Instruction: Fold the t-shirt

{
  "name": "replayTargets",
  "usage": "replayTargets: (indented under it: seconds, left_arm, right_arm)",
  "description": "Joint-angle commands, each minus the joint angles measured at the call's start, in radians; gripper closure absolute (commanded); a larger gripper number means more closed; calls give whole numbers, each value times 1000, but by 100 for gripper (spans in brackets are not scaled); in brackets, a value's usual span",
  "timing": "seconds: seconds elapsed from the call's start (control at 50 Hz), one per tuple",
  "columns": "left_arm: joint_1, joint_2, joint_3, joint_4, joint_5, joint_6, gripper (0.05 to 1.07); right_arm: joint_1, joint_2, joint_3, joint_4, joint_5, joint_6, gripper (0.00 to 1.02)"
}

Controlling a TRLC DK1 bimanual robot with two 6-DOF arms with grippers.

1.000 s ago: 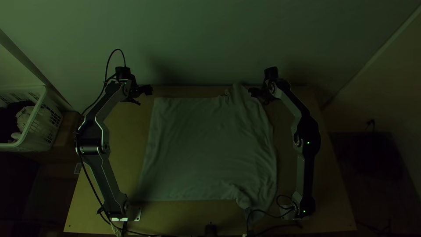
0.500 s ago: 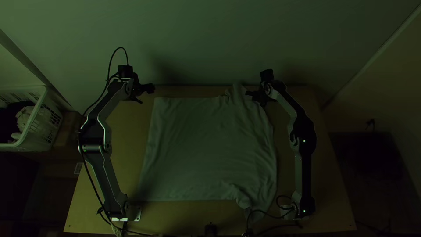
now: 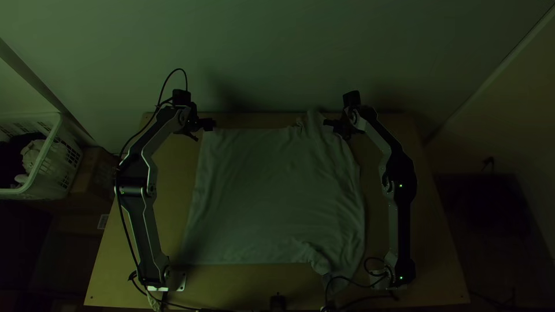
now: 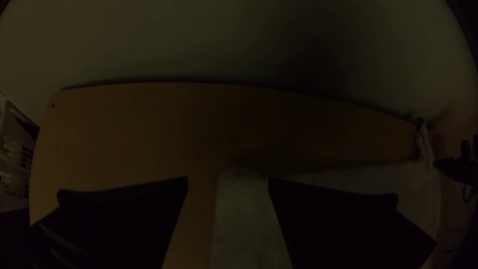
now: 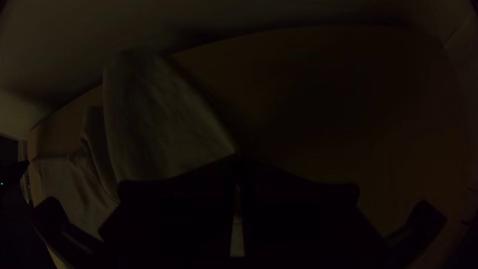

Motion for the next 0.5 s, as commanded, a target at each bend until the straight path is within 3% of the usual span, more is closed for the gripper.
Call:
replayTargets:
  seconds: [0.0,0.42,0.48]
  left_arm:
    - [-8,36,12,-13,7,15,32]
    - [-21,111,74,-8,-3,10,32]
    - [-23,122,83,-5,-12,9,39]
  right_arm:
    - [-8,25,22,-11,-9,18,100]
    - [-14,-13,-1,-31,-8,18,100]
    - [-14,-15,-3,-31,-8,18,100]
